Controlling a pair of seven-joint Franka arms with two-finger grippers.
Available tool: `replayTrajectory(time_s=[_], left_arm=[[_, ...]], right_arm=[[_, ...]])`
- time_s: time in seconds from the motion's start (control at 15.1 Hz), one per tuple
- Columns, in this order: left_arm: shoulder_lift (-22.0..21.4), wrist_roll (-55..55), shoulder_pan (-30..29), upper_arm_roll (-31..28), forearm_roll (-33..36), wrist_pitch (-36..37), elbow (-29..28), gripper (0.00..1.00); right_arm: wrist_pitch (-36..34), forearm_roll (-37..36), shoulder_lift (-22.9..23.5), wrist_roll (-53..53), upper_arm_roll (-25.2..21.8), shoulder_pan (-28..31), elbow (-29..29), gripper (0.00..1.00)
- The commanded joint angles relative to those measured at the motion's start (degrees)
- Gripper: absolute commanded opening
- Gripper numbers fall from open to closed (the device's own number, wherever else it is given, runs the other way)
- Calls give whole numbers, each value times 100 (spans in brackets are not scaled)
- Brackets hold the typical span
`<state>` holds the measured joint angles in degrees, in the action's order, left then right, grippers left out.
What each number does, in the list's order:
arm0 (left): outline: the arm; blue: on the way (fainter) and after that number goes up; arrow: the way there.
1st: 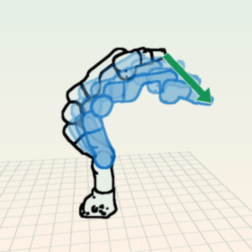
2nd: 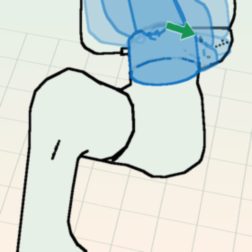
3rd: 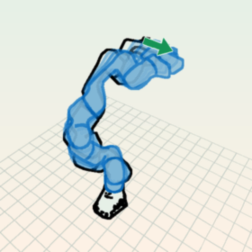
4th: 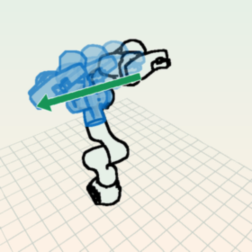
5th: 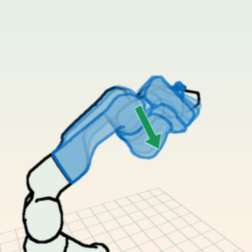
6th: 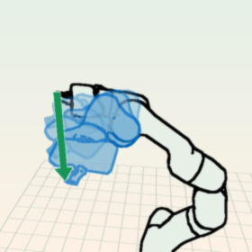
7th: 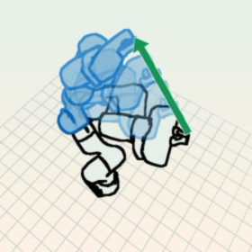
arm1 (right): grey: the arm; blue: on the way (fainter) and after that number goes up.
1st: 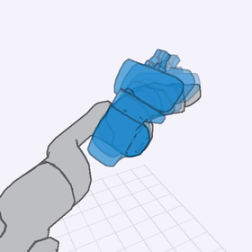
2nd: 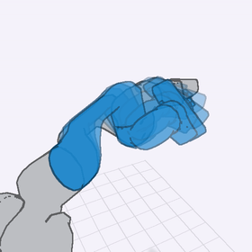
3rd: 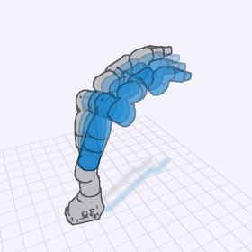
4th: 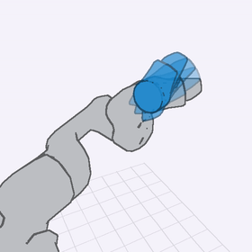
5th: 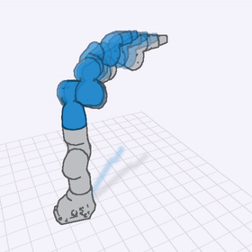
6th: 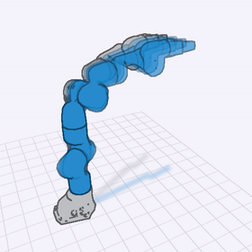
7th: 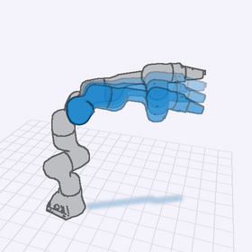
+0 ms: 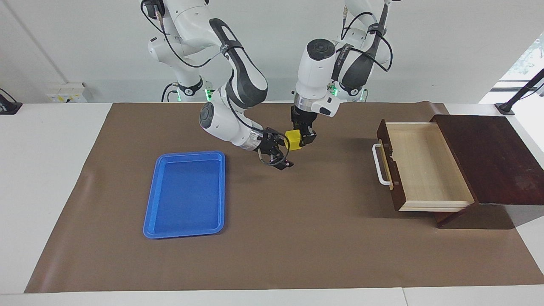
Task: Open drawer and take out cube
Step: 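Lift the cube with the left gripper while the right gripper approaches, then grasp the yellow cube with the right gripper from the left gripper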
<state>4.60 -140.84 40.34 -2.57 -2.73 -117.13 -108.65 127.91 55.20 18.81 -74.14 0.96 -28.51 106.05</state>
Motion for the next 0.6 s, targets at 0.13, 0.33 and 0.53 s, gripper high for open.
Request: replayTrajectory(time_s=[0.13,0.33,0.53], left_arm=[[112,-180,114,-77,62,-231,-16,0],[94,-172,114,-77,62,-213,-16,0],[112,-172,105,-94,62,-170,-16,0]], right_arm=[[-178,-88,-96,-101,9,-173,-111,100],[-170,-79,-105,-66,0,-138,-93,100],[-170,-79,-105,-75,0,-120,-93,100]])
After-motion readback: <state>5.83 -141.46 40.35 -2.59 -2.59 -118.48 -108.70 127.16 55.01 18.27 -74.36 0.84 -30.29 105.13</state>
